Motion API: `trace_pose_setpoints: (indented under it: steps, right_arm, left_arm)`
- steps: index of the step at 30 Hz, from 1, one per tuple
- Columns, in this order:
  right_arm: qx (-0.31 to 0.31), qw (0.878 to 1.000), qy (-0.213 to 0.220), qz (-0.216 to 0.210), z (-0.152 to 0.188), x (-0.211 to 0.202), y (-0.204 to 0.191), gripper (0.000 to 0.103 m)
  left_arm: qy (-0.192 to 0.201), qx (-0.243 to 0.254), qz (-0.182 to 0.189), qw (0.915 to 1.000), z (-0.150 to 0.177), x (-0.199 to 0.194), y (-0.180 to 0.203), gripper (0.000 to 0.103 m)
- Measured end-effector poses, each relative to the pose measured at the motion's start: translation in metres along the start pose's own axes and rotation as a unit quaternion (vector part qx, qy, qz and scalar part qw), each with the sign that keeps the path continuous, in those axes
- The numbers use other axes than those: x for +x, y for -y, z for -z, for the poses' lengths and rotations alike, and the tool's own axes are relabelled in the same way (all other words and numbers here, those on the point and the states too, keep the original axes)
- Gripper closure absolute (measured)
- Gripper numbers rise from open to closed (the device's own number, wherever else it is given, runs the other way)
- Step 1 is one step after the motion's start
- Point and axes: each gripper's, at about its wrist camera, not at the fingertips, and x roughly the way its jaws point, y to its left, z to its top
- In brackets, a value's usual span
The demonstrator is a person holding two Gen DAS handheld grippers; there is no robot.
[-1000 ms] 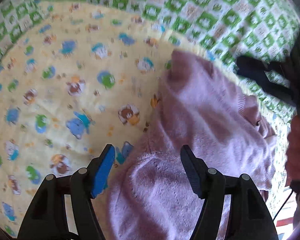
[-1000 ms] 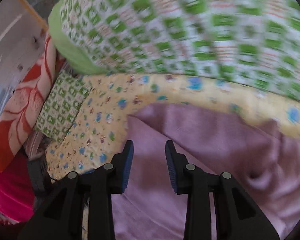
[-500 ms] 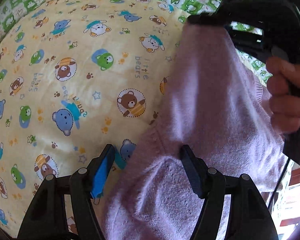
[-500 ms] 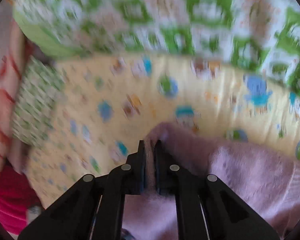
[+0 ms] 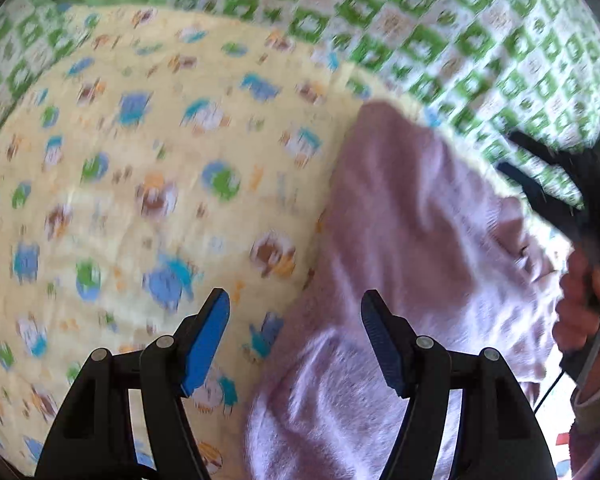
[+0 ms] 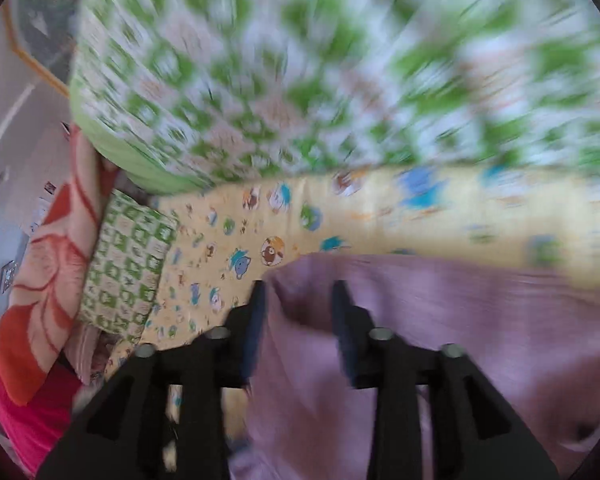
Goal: Fold small clothes
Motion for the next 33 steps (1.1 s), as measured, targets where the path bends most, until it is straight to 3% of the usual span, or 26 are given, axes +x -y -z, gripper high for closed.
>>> trace_pose_setpoints:
  steps: [3, 6, 9, 11, 14, 17, 19, 25, 27, 28, 29, 30, 31, 32, 33]
  right_arm:
    - [-0.003, 0.999, 0.019, 0.033, 0.003, -0.056, 0.034, 0.047]
    - [-0.017, 0.994, 0.019, 0.103, 0.002, -0.099, 0.074, 0.047]
    - [-0.018, 0.987, 0.011, 0.158, -0.002, -0.129, 0.116, 0.047]
    - [-0.024, 0.983, -0.004, 0.181, -0.005, -0.138, 0.139, 0.047]
    - [-0.047, 0.979, -0.036, 0.195, -0.01, -0.132, 0.157, 0.047]
    - [-0.08, 0.976, -0.082, 0.184, -0.012, -0.111, 0.165, 0.047]
    - [-0.116, 0.968, -0.101, 0.199, -0.015, -0.097, 0.165, 0.047]
    - [-0.216, 0.945, -0.138, 0.204, -0.025, -0.065, 0.153, 0.047]
    - [-0.249, 0.928, -0.179, 0.211, -0.021, -0.048, 0.152, 0.047]
    - [-0.254, 0.923, -0.195, 0.212, -0.018, -0.041, 0.153, 0.048]
    - [-0.254, 0.925, -0.195, 0.205, -0.017, -0.041, 0.152, 0.055]
    - [-0.247, 0.929, -0.194, 0.193, -0.016, -0.042, 0.151, 0.081]
    - [-0.235, 0.934, -0.188, 0.193, -0.016, -0.046, 0.151, 0.098]
    - [-0.234, 0.934, -0.179, 0.2, -0.015, -0.051, 0.15, 0.097]
    - [-0.231, 0.936, -0.165, 0.209, -0.013, -0.058, 0.148, 0.097]
  left_arm:
    - [0.005, 0.032, 0.015, 0.9994, -0.024, -0.004, 0.016, 0.034]
    - [0.013, 0.094, 0.029, 0.9951, -0.055, -0.002, 0.044, 0.029]
    - [0.005, 0.187, 0.038, 0.9815, -0.087, 0.014, 0.085, 0.026]
    - [-0.012, 0.255, 0.041, 0.9661, -0.101, 0.033, 0.121, 0.024]
    - [-0.049, 0.325, 0.039, 0.9435, -0.113, 0.062, 0.157, 0.023]
    - [-0.075, 0.374, 0.012, 0.9244, -0.117, 0.094, 0.175, 0.023]
    - [-0.079, 0.395, -0.02, 0.915, -0.122, 0.115, 0.18, 0.023]
    - [-0.123, 0.404, -0.014, 0.9062, -0.133, 0.148, 0.172, 0.021]
    - [-0.124, 0.406, -0.013, 0.9055, -0.134, 0.15, 0.171, 0.023]
    - [-0.124, 0.406, -0.01, 0.9054, -0.134, 0.15, 0.171, 0.032]
    - [-0.123, 0.412, -0.002, 0.9027, -0.133, 0.148, 0.171, 0.039]
    - [-0.119, 0.421, 0.004, 0.8993, -0.13, 0.145, 0.172, 0.058]
    - [-0.118, 0.431, 0.014, 0.8946, -0.128, 0.141, 0.173, 0.089]
    - [-0.114, 0.433, 0.014, 0.8941, -0.128, 0.138, 0.174, 0.097]
    - [-0.1, 0.435, 0.007, 0.8947, -0.129, 0.131, 0.174, 0.097]
